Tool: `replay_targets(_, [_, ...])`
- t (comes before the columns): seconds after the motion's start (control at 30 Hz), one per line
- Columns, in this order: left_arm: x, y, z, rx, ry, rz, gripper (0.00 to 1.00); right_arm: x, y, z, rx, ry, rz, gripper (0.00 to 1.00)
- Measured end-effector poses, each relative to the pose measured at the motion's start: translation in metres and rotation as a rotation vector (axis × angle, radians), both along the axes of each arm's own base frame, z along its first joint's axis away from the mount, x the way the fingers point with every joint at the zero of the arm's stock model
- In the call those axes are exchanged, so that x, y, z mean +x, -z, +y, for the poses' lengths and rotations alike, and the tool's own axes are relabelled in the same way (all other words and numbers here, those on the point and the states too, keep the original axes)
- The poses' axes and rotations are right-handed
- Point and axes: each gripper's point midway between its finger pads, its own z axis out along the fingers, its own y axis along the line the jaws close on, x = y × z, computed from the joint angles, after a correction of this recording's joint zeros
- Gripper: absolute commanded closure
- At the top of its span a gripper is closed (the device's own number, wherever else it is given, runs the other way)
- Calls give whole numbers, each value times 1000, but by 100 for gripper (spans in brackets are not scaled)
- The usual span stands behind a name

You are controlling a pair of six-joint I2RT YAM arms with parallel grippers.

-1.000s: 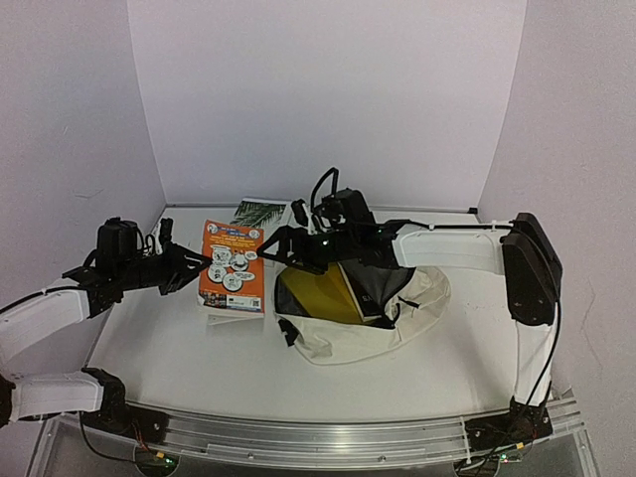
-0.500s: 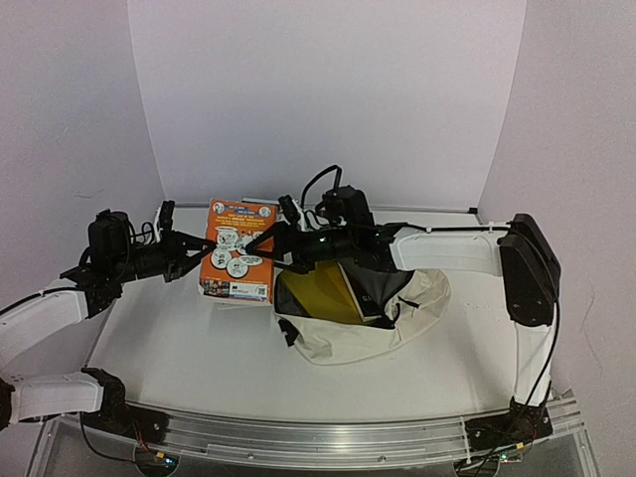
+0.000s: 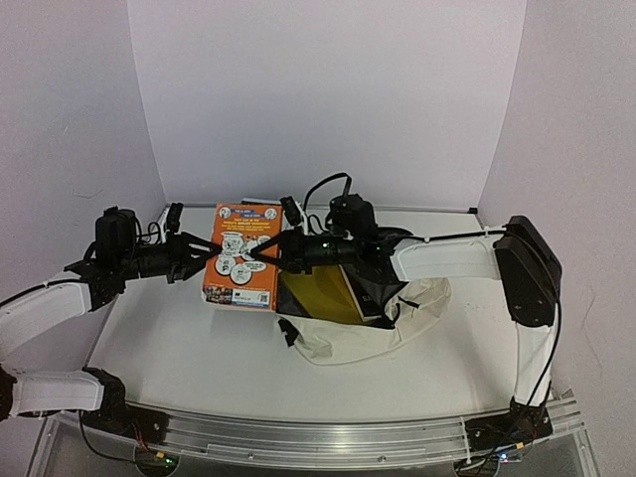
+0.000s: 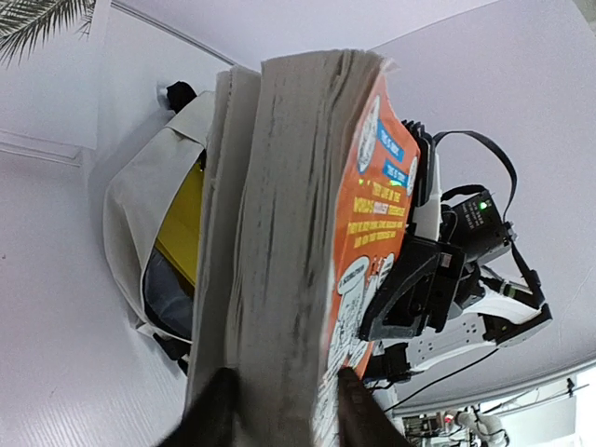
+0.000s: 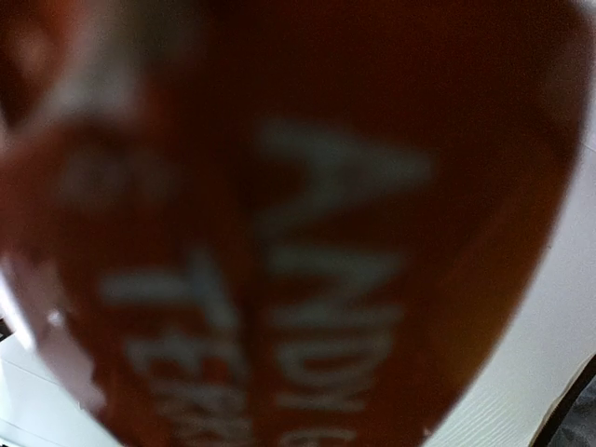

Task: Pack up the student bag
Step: Pick up the book from the center of the board.

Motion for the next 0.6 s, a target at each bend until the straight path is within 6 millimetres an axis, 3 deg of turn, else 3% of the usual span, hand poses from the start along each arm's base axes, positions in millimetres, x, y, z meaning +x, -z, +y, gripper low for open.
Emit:
replay_targets(0.07, [1,2,0,37,11,16,23,-2,-1,-5,-5,4,-13,100])
replay_targets(0.13, [3,-4,1,80,6,1,13,-4,-1,-12,-26,15,-22,100])
replay_targets(0.3, [12,-26,12,197,-46,-74,7,4,0,-37,-144,64,-107,100])
replay_targets(0.43, [15,-38,17,286,-44,-116,7,3,7,-70,-323,85,-190,100])
replay_targets(0.6, [19,-42,3,343,66,-147,6,-19,24,-99,-498,-3,-230,100])
